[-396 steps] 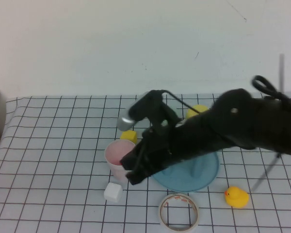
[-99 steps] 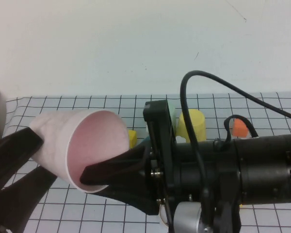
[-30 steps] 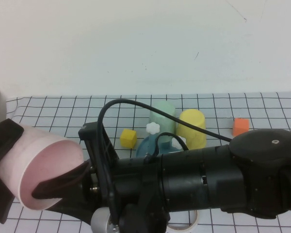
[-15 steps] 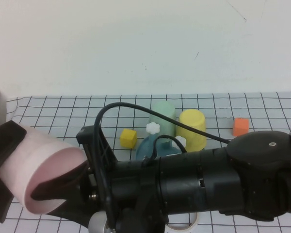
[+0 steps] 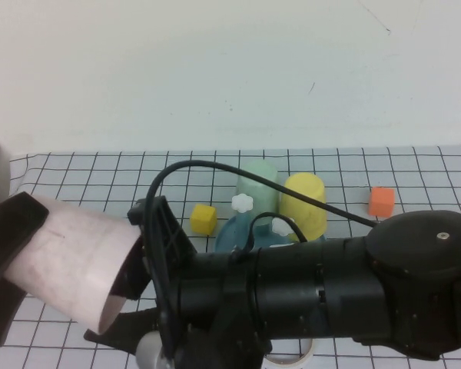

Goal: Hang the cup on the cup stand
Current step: Adjust the cup with two arms

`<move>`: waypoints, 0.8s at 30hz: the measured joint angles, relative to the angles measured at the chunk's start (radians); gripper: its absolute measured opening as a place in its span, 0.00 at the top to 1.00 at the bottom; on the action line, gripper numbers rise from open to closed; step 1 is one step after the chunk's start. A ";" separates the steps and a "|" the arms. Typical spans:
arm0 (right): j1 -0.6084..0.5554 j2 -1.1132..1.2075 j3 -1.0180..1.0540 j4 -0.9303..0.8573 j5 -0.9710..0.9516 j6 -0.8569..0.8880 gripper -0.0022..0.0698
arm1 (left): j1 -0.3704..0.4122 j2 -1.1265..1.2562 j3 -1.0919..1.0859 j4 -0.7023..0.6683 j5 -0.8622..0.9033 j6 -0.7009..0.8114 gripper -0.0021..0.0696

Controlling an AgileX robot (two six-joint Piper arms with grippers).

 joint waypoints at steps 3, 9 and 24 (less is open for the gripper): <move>0.002 -0.002 0.000 0.000 -0.034 0.056 0.45 | 0.000 0.000 0.000 0.000 -0.012 0.029 0.19; 0.003 -0.025 0.002 0.000 -0.082 0.183 0.45 | 0.000 0.000 -0.002 -0.010 -0.034 0.065 0.19; 0.004 -0.072 0.010 0.000 -0.161 0.450 0.45 | 0.000 -0.003 -0.003 -0.026 -0.097 0.137 0.20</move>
